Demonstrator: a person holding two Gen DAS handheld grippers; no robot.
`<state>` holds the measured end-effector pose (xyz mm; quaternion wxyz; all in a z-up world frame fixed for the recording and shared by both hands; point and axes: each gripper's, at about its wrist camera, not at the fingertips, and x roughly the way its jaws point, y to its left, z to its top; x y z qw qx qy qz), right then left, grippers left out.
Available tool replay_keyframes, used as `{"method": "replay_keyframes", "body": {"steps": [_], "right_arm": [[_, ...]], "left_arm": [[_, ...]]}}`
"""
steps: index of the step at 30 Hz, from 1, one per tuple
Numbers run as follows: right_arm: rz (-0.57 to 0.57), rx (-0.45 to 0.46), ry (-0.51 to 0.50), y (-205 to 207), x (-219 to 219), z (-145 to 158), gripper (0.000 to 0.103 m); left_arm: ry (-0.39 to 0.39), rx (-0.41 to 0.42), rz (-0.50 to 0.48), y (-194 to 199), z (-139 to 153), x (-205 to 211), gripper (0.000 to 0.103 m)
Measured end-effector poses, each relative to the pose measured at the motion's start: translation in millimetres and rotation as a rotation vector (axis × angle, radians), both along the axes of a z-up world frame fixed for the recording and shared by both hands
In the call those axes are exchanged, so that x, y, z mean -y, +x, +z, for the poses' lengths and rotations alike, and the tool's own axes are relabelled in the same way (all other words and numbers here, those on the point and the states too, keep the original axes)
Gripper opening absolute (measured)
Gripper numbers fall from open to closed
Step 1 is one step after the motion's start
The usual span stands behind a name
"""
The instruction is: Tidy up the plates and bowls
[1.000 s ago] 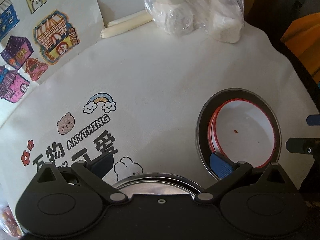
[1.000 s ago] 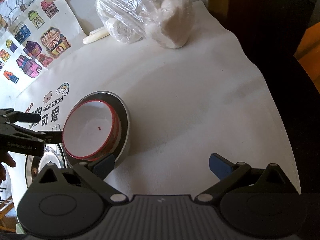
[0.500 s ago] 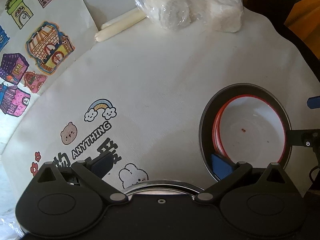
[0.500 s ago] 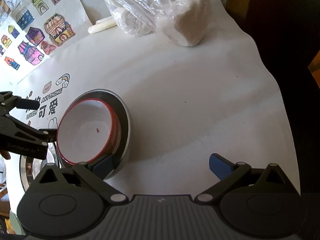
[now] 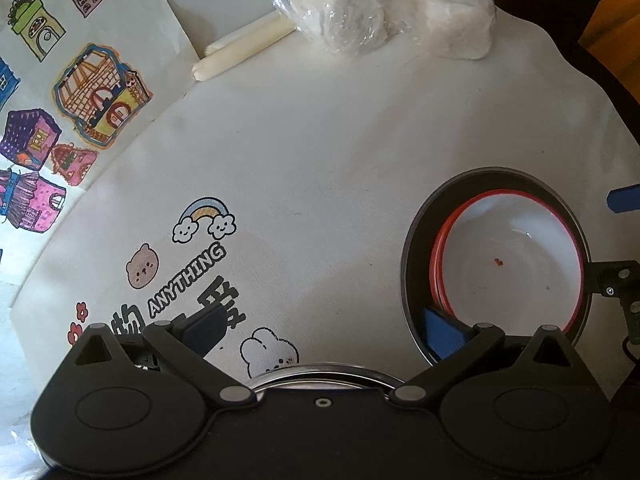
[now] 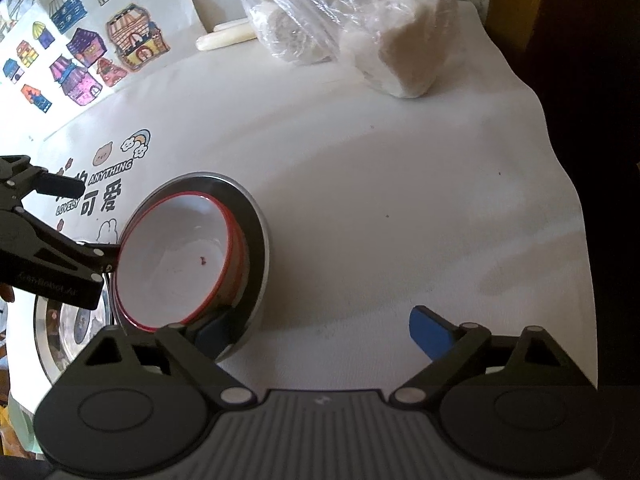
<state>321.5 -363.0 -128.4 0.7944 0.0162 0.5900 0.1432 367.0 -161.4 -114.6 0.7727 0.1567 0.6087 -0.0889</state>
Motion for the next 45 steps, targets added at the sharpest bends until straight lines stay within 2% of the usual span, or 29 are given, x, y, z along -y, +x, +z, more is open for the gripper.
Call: {"method": "replay_keyframes", "body": {"steps": [8, 10, 16, 20, 24, 25, 27, 28, 33, 45], "right_arm": [[0.044, -0.013, 0.067, 1, 1, 5, 0.069], [0.043, -0.03, 0.101, 2, 3, 5, 0.058], [0.043, -0.082, 0.183, 9, 6, 3, 0.037], [0.037, -0.105, 0.199, 12, 5, 2, 0.033], [0.027, -0.127, 0.229, 14, 5, 0, 0.022], [0.03, -0.128, 0.233, 13, 4, 1, 0.019], [0.043, -0.124, 0.224, 13, 0, 2, 0.019], [0.047, -0.123, 0.22, 13, -1, 3, 0.019], [0.039, -0.151, 0.232, 16, 0, 2, 0.02], [0.07, -0.173, 0.246, 20, 1, 2, 0.02]], "left_arm": [[0.008, -0.008, 0.017, 0, 2, 2, 0.1], [0.0, -0.012, 0.03, 0, 2, 1, 0.097], [-0.051, -0.022, 0.079, -2, 3, 0, 0.081], [-0.093, -0.034, 0.088, -3, 5, 3, 0.06], [-0.151, -0.054, 0.092, -3, 6, 6, 0.031], [-0.158, -0.057, 0.092, -4, 6, 8, 0.028], [-0.177, -0.068, 0.091, -4, 6, 11, 0.012], [-0.183, -0.072, 0.091, -4, 6, 12, 0.009], [-0.161, -0.069, 0.088, -4, 6, 18, 0.008], [-0.169, -0.069, 0.16, -3, 6, 16, 0.007]]}}
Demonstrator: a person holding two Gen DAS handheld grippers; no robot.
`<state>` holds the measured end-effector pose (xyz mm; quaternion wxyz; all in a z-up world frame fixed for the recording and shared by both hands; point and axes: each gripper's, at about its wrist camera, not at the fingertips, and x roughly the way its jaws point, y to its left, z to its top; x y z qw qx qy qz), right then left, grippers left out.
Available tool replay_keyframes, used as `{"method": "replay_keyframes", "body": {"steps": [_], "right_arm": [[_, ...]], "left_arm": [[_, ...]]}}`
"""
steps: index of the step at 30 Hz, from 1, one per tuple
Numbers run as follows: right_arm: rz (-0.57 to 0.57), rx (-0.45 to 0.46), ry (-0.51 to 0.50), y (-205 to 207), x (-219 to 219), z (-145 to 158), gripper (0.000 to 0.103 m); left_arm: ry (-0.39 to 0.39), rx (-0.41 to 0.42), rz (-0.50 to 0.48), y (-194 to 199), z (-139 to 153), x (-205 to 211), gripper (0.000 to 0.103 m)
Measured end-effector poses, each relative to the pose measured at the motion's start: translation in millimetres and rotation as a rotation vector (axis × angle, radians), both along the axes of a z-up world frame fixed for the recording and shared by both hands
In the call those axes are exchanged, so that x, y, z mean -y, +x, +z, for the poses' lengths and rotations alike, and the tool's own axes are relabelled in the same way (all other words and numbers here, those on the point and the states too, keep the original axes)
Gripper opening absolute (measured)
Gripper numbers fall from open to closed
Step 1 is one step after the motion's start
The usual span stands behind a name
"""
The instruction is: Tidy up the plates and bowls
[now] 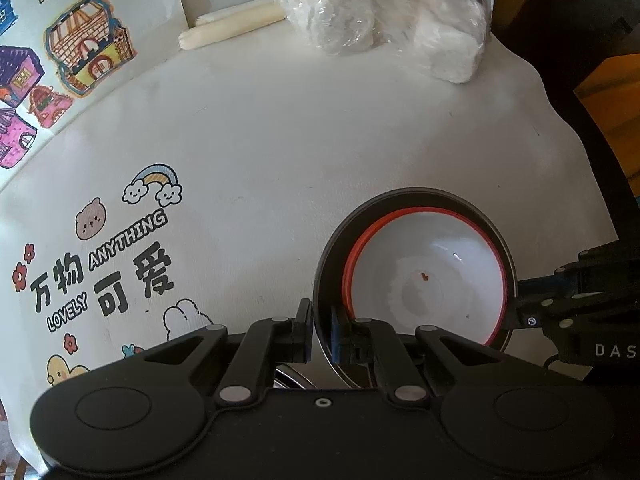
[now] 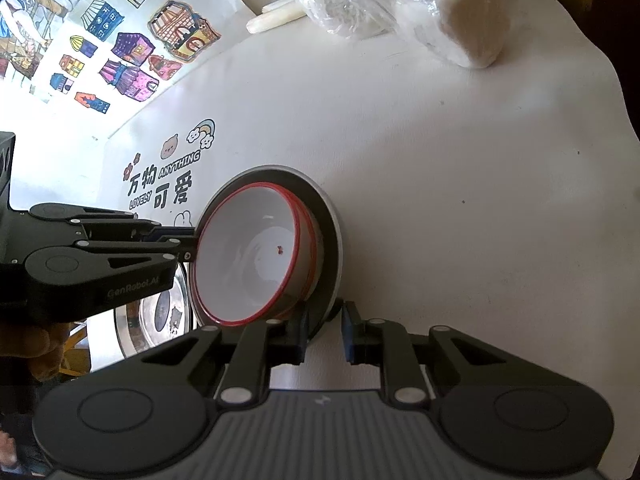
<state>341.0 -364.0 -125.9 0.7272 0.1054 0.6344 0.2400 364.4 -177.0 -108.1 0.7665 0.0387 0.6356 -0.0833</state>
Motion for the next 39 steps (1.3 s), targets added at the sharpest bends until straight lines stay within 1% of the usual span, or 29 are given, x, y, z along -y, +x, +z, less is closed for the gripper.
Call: {"method": "replay_keyframes", "body": {"steps": [10, 14, 18, 20, 27, 39], "right_arm": [[0.006, -0.034, 0.023, 2, 1, -4, 0.021], [0.008, -0.034, 0.025, 2, 2, -4, 0.021], [-0.021, -0.048, 0.045, 3, 8, -5, 0.019], [-0.04, -0.048, 0.05, 4, 12, -4, 0.018], [-0.061, -0.059, 0.061, 2, 19, -3, 0.018], [-0.09, -0.049, 0.067, 2, 27, 1, 0.017]], "left_arm": [[0.011, -0.008, 0.015, 3, 0, 1, 0.007], [0.014, 0.0, 0.024, 1, 0, 1, 0.007], [-0.023, -0.005, 0.08, -1, 0, -4, 0.006], [-0.032, -0.011, 0.092, -2, -1, -5, 0.006], [-0.033, -0.01, 0.103, -1, 0, 0, 0.007], [-0.063, -0.009, 0.115, -1, 2, 1, 0.007]]}}
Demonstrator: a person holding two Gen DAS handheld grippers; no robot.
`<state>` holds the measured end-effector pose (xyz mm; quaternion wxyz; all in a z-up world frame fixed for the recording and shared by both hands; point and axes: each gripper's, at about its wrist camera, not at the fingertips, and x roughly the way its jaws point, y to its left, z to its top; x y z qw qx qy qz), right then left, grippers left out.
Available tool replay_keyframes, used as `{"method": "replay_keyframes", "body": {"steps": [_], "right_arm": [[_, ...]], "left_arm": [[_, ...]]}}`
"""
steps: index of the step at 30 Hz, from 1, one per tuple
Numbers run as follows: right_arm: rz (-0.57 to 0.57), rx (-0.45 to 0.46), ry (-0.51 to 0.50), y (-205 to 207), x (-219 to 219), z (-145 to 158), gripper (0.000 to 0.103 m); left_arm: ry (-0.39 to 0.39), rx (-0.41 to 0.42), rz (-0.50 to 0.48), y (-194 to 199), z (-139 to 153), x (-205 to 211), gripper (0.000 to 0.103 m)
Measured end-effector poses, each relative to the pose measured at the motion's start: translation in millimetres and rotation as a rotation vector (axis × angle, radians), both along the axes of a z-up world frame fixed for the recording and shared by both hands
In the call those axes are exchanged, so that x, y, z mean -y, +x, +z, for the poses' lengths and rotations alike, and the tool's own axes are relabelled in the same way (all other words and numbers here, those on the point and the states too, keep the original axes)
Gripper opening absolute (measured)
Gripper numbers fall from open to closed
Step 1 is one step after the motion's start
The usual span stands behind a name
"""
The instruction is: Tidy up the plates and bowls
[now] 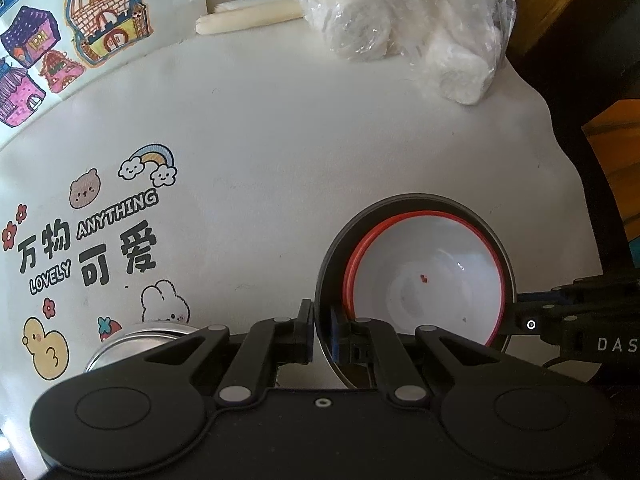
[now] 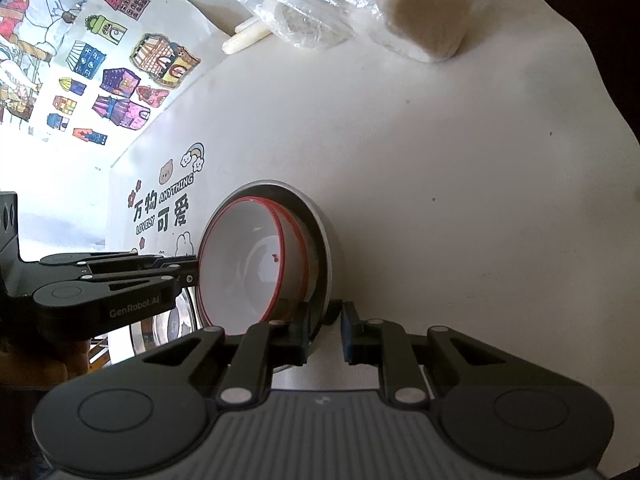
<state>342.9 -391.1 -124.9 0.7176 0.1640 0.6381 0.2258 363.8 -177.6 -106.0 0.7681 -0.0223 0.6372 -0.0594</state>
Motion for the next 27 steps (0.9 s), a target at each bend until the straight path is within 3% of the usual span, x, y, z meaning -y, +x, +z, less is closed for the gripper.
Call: {"method": "replay_keyframes", "body": {"steps": [27], "right_arm": [[-0.011, 0.025, 0.009, -7, -23, 14, 0.017]], "left_arm": [[-0.024, 0.028, 0.004, -8, 16, -26, 0.007]]}}
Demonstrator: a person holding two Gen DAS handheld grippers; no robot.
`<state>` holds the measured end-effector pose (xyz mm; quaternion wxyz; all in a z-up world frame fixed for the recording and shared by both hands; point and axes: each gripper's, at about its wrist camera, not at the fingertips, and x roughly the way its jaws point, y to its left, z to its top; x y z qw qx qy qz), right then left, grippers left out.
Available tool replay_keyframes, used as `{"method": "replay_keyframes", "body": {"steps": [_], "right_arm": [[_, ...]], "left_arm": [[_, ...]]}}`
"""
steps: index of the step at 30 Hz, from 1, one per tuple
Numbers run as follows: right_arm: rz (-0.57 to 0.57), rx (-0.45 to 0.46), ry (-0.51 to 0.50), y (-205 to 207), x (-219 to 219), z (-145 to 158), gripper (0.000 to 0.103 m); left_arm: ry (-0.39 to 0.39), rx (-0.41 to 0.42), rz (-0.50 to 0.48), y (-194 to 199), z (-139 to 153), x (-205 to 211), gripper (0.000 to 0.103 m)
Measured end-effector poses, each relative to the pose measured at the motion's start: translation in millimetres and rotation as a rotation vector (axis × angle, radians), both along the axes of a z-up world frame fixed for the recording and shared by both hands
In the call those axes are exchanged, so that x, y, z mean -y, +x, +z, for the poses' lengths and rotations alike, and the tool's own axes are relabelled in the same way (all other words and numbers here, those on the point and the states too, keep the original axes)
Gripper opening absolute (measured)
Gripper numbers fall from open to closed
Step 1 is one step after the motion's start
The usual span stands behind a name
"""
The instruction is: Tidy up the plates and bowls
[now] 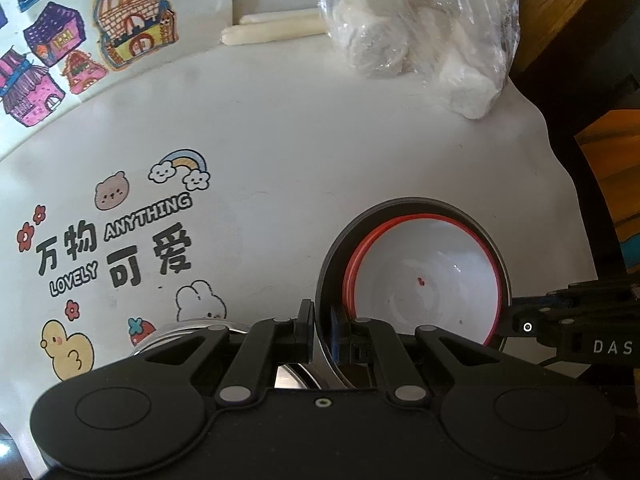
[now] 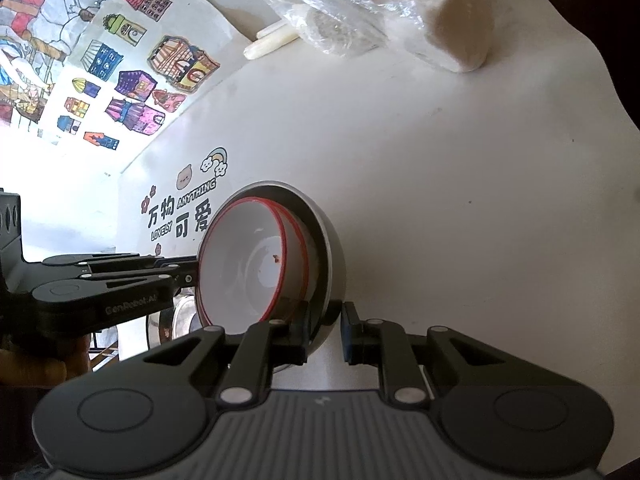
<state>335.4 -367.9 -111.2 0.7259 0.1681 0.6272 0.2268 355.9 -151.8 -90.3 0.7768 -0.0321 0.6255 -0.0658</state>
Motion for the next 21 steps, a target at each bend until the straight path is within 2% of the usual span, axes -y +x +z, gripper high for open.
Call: {"method": "replay_keyframes", "body": {"steps": [21], "right_arm": [[0.003, 0.011, -0.01, -2, -14, 6, 0.017]], "left_arm": [[-0.017, 0.016, -0.005, -2, 6, -12, 0.007]]}}
